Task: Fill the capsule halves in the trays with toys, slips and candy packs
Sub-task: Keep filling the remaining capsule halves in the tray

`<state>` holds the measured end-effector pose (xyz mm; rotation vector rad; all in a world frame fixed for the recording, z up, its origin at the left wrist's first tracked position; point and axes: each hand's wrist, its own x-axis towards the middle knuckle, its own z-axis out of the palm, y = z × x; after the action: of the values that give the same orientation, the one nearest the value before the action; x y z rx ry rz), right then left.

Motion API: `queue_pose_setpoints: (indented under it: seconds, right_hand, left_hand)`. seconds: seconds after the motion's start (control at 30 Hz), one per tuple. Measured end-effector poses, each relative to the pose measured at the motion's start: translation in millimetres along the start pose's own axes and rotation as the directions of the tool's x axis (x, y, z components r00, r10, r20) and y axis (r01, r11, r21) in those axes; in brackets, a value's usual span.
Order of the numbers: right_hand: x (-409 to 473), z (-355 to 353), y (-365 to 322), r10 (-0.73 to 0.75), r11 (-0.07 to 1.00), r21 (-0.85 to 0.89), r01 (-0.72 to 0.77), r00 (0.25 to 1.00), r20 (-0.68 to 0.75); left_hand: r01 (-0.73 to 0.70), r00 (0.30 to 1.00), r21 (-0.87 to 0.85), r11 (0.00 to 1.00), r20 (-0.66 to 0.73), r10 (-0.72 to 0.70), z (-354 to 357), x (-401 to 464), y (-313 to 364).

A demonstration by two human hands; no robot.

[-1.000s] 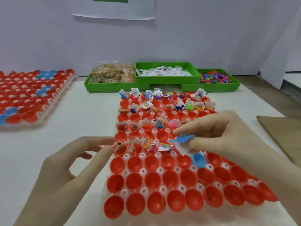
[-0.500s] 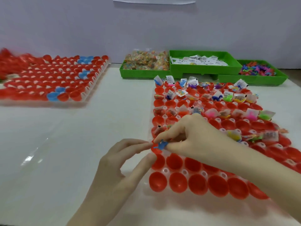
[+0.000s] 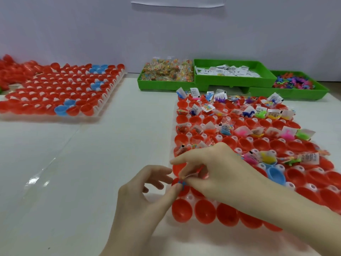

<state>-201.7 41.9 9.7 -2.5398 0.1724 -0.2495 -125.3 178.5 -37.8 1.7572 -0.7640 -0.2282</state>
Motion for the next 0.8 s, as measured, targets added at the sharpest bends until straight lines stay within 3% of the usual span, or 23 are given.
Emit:
queue_pose_setpoints:
  seconds: [0.23,0.53,0.8]
  right_hand:
    - [2.9,-3.4,5.6,0.179,0.953,0.252,-0.169,0.984,-0.016]
    - [-2.9,9.4,-2.4,0.112,0.992,-0.052,-0.118,0.988,-0.109]
    - [0.4,11.1,-2.6,0.113,0.987,0.121,-0.107,0.993,-0.041]
  left_hand:
    - [-0.039,0.999,0.068,0.997,0.016,0.038,-0.1,1.9,-5.8]
    - [-0.170,0.985,0.208,0.963,0.066,0.160,-1.9,-0.8,-3.5]
    - [-0.044,0.999,-0.003,0.999,0.020,0.045,-1.2,3.0,-4.7]
